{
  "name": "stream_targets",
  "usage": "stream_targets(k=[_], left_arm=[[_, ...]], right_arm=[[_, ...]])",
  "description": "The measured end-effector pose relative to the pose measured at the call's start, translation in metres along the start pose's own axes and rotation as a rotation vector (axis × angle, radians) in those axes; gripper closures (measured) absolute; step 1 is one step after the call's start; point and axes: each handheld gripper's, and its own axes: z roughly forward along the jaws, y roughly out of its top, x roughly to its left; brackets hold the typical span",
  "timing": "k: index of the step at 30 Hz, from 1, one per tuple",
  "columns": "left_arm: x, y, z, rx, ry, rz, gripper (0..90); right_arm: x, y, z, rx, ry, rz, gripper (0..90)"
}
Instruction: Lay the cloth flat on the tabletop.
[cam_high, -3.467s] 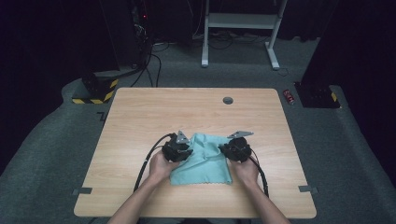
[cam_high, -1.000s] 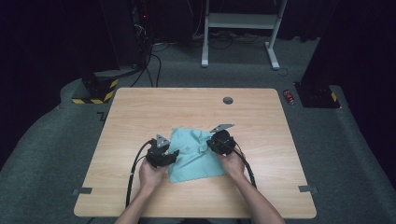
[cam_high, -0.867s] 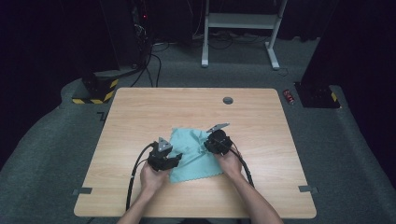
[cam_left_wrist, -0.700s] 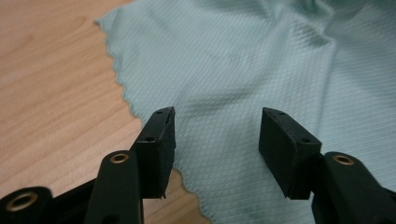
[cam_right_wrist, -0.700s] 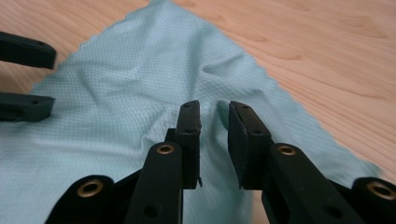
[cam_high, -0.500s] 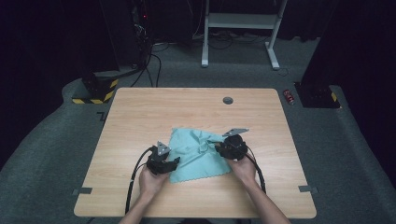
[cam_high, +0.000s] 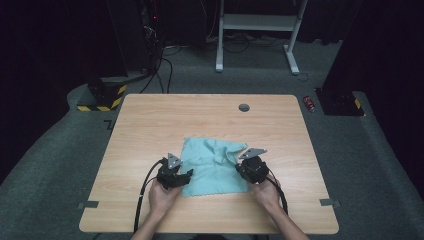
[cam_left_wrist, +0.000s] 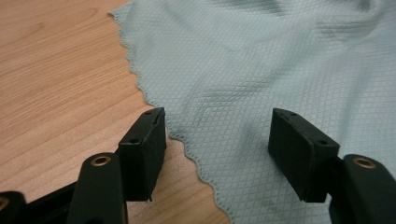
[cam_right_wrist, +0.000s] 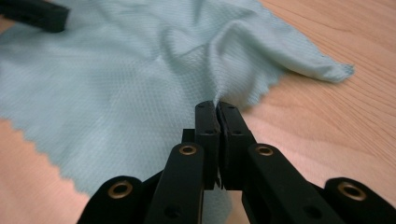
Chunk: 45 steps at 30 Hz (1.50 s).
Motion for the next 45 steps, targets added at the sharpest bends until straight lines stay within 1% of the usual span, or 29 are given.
stream_targets(k=[1, 2, 3, 4, 5, 6, 7, 8, 9, 10, 12, 15, 18, 20, 21, 23, 24, 25, 26, 27, 29, 34, 35, 36, 37, 38, 42, 44, 45], left_arm=[[0.0, 0.0, 0.0, 0.0, 0.0, 0.0, 36.9], [0.0, 0.0, 0.0, 0.0, 0.0, 0.0, 36.9], [0.0, 0.0, 0.0, 0.0, 0.0, 0.0, 36.9], [0.0, 0.0, 0.0, 0.0, 0.0, -0.001, 36.9], [0.0, 0.0, 0.0, 0.0, 0.0, -0.001, 36.9], [0.0, 0.0, 0.0, 0.0, 0.0, 0.0, 36.9], [0.0, 0.0, 0.0, 0.0, 0.0, 0.0, 36.9], [0.0, 0.0, 0.0, 0.0, 0.0, 0.0, 36.9], [0.0, 0.0, 0.0, 0.0, 0.0, 0.0, 36.9], [0.0, 0.0, 0.0, 0.0, 0.0, 0.0, 36.9], [0.0, 0.0, 0.0, 0.0, 0.001, 0.0, 36.9], [0.0, 0.0, 0.0, 0.0, 0.001, -0.001, 36.8], [0.0, 0.0, 0.0, 0.0, 0.002, -0.001, 36.8], [0.0, 0.0, 0.0, 0.0, 0.002, -0.001, 36.8], [0.0, 0.0, 0.0, 0.0, 0.002, -0.001, 36.8], [0.0, 0.0, 0.0, 0.0, 0.002, -0.001, 36.8], [0.0, 0.0, 0.0, 0.0, 0.003, -0.002, 36.9], [-0.001, 0.0, 0.0, -0.001, 0.006, -0.003, 36.6], [-0.001, 0.0, 0.0, -0.001, 0.007, -0.005, 36.2], [0.0, 0.0, 0.0, -0.001, 0.008, -0.005, 35.8], [-0.001, 0.0, 0.0, 0.0, 0.01, -0.007, 35.4], [0.0, 0.0, 0.0, 0.002, 0.007, -0.006, 35.1], [0.0, 0.0, 0.0, 0.0, 0.006, -0.007, 35.0], [0.0, 0.0, 0.0, 0.0, 0.004, -0.008, 35.2], [0.001, -0.001, -0.001, -0.002, 0.002, -0.003, 35.9], [0.001, -0.002, -0.003, -0.003, 0.001, -0.004, 37.9], [0.0, -0.006, -0.012, -0.003, -0.011, -0.008, 40.8], [-0.002, -0.008, -0.018, -0.001, -0.02, 0.004, 41.4], [-0.003, -0.008, -0.02, 0.003, -0.018, 0.018, 41.4]], right_arm=[[0.004, -0.001, -0.003, 0.006, 0.001, -0.009, 86.2], [0.008, -0.002, -0.005, 0.015, 0.01, -0.01, 83.9], [0.011, -0.003, -0.004, 0.019, 0.014, -0.024, 80.9], [0.013, -0.004, -0.004, 0.014, -0.002, -0.044, 78.4], [0.011, -0.005, -0.004, -0.004, -0.021, -0.045, 76.8], [0.005, -0.005, -0.005, -0.029, -0.026, -0.003, 75.4], [-0.004, -0.005, -0.007, -0.059, -0.015, 0.053, 74.9], [-0.013, -0.005, -0.007, -0.081, -0.015, 0.104, 74.1], [-0.021, -0.004, -0.007, -0.088, -0.028, 0.141, 73.9], [-0.027, -0.004, -0.005, -0.084, -0.03, 0.174, 73.5], [-0.035, -0.003, 0.002, -0.067, -0.04, 0.195, 72.8], [-0.036, 0.0, 0.019, -0.028, -0.052, 0.19, 68.5], [-0.032, 0.004, 0.031, -0.037, -0.057, 0.201, 66.1], [-0.029, 0.007, 0.039, -0.022, -0.073, 0.188, 66.1], [-0.028, 0.008, 0.044, -0.004, -0.082, 0.18, 67.1], [-0.025, 0.009, 0.049, 0.009, -0.114, 0.152, 76.1], [-0.025, 0.01, 0.049, 0.015, -0.115, 0.145, 81.9], [-0.024, 0.012, 0.049, 0.026, -0.129, 0.126, 87.3], [-0.024, 0.012, 0.049, 0.034, -0.145, 0.1, 88.9], [-0.025, 0.013, 0.049, 0.041, -0.147, 0.093, 89.4], [-0.029, 0.013, 0.048, 0.057, -0.175, 0.076, 89.7], [-0.05, 0.006, 0.034, 0.033, -0.187, 0.144, 88.5], [-0.052, 0.006, 0.031, 0.024, -0.187, 0.15, 87.2], [-0.053, 0.005, 0.029, 0.018, -0.187, 0.15, 83.6], [-0.053, 0.004, 0.027, 0.009, -0.173, 0.145, 79.2], [-0.052, 0.004, 0.025, 0.001, -0.165, 0.144, 77.1], [-0.045, 0.001, 0.014, -0.019, -0.125, 0.131, 74.3], [-0.039, -0.003, 0.011, -0.013, -0.105, 0.12, 72.7], [-0.036, -0.005, 0.011, -0.008, -0.097, 0.118, 71.5]])
